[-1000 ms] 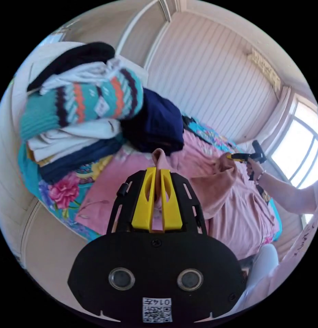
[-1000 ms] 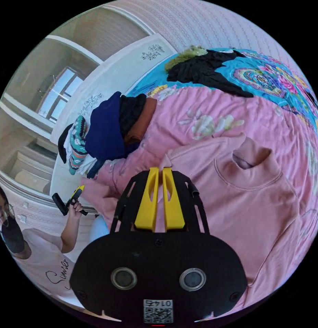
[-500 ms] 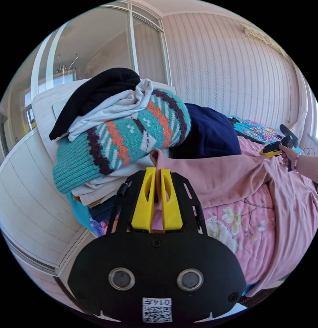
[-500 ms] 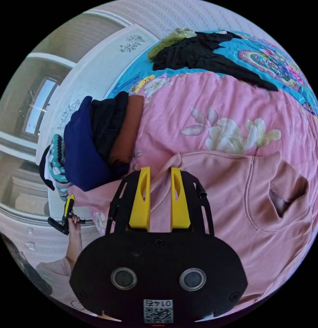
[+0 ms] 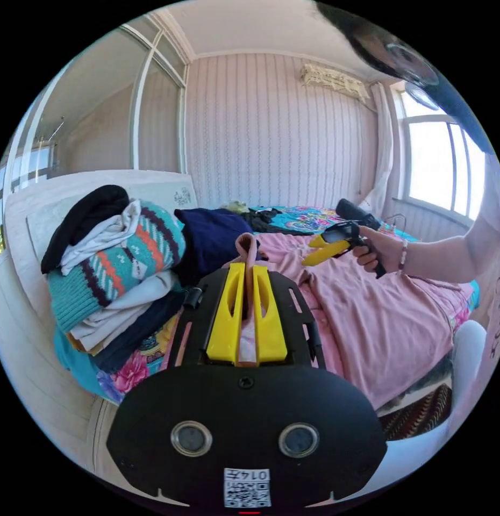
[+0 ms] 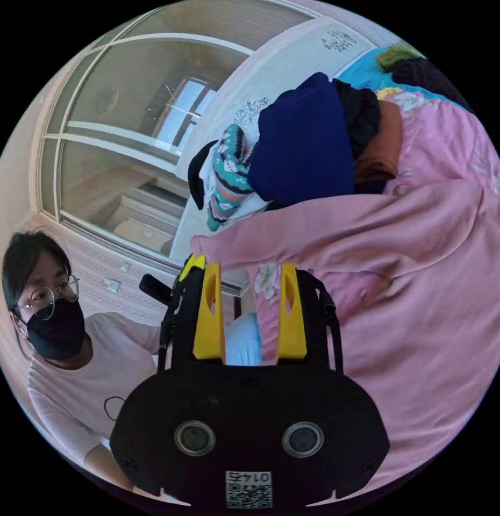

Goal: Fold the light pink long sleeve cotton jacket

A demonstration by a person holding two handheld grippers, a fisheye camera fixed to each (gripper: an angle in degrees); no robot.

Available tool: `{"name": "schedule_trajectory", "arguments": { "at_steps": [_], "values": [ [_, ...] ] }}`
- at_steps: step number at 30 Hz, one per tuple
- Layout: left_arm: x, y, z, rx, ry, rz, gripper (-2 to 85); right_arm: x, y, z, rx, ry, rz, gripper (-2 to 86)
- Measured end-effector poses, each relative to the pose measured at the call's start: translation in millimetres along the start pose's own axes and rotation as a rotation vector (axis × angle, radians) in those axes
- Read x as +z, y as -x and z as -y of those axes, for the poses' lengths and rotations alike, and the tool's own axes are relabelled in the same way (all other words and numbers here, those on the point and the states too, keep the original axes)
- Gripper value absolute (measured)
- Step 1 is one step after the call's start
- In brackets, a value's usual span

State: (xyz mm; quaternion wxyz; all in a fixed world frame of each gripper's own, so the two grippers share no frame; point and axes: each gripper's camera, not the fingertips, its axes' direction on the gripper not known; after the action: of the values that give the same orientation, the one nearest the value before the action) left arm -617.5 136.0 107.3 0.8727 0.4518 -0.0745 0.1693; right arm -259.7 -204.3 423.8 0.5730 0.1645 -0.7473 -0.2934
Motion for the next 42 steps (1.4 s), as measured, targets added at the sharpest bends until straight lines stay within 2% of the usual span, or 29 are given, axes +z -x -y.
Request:
{"name": "schedule_trajectory", "arguments": {
  "at_steps": [3, 5, 10, 12, 17, 23, 25, 31, 33, 36, 38, 42],
  "values": [
    [20, -53, 0, 0.111, 0.088, -0.104, 1.4, 19, 17, -25, 0.011, 0.014, 0.077, 17.7],
    [37, -84, -5, 0.111, 0.125, -0.119, 1.8, 28, 22, -40, 0.048, 0.077, -0.026, 17.4],
    [63, -102, -8, 0.047, 0.191, -0.216, 3.1, 3, 16, -64, 0.127, 0.082, -0.088, 8.1],
    [63, -106, -5, 0.076, 0.200, -0.210, 3.8, -11, 16, -69, 0.154, 0.067, -0.106, 6.7],
    [76, -106, -8, 0.153, 0.297, -0.045, 5.5, -35, 33, -74, 0.162, 0.013, -0.074, 5.5],
    [95, -114, 1, 0.104, 0.341, -0.171, 10.0, -47, 51, -63, 0.170, -0.061, 0.010, 5.1],
    [102, -119, 2, 0.106, 0.345, -0.154, 10.8, -51, 58, -57, 0.168, -0.070, 0.017, 5.1],
    [135, -120, 20, 0.106, 0.391, -0.168, 6.4, -65, 78, -42, 0.164, -0.082, 0.011, 4.9],
    [140, -122, 28, 0.129, 0.377, -0.198, 5.2, -77, 86, -38, 0.135, -0.093, 0.026, 4.9],
    [145, -122, 49, 0.078, 0.290, -0.365, 4.0, -121, 112, -33, 0.023, -0.135, 0.036, 4.6],
    [149, -127, 74, -0.002, 0.166, -0.541, 3.5, -181, 146, -45, -0.084, -0.214, -0.015, 3.8],
    [146, -167, 118, 0.065, -0.015, -0.706, 3.5, -275, 205, -89, -0.172, -0.352, -0.067, 2.8]
  ]
}}
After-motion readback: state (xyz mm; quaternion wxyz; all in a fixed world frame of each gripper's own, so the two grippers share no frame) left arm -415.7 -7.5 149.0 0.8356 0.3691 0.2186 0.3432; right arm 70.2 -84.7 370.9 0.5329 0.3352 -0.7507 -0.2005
